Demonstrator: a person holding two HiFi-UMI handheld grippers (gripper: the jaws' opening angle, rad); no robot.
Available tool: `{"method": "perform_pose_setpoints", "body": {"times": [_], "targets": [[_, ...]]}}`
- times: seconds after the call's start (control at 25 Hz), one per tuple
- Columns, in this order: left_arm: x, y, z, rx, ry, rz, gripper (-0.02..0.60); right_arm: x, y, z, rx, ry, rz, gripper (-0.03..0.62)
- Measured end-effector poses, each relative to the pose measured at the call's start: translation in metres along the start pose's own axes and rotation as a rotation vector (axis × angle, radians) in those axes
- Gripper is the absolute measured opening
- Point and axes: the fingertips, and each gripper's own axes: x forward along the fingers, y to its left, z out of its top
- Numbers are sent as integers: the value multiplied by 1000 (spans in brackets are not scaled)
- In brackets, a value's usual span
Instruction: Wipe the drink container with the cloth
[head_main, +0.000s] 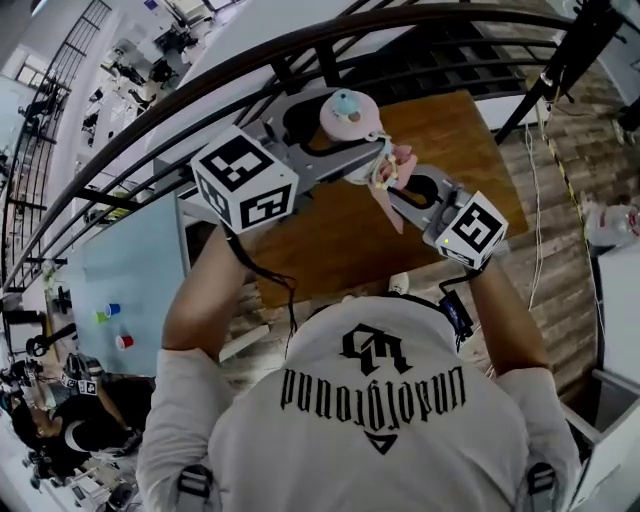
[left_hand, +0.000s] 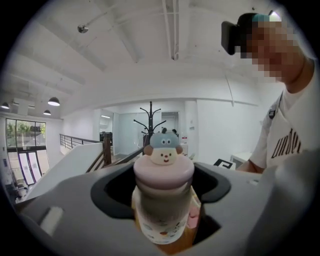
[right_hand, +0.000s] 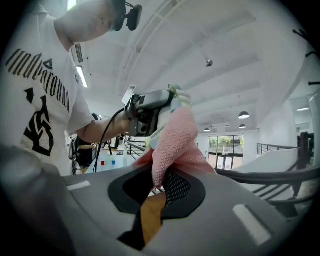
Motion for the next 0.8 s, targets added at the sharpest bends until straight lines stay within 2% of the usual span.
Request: {"method": "perform_pose_setpoints", "body": {"times": [0.12,0.28,0.44,0.68,0.8], "targets": [[9,11,1,-19,6,46,383,3,-6,-13,29,7,23,37],[18,20,1,-40,6,109,383,5,-12,-8,31,-20,13,37],[27,31,4,-56,-2,162,383,12,-14,-8,6,-6,-7,37],[38,43,10,-68,-2,218,383,19,-6,-11,-22,10,37,37],[45,46,8,-70,8,231,383,16,-18,0,-58,-7,-12,37]]}}
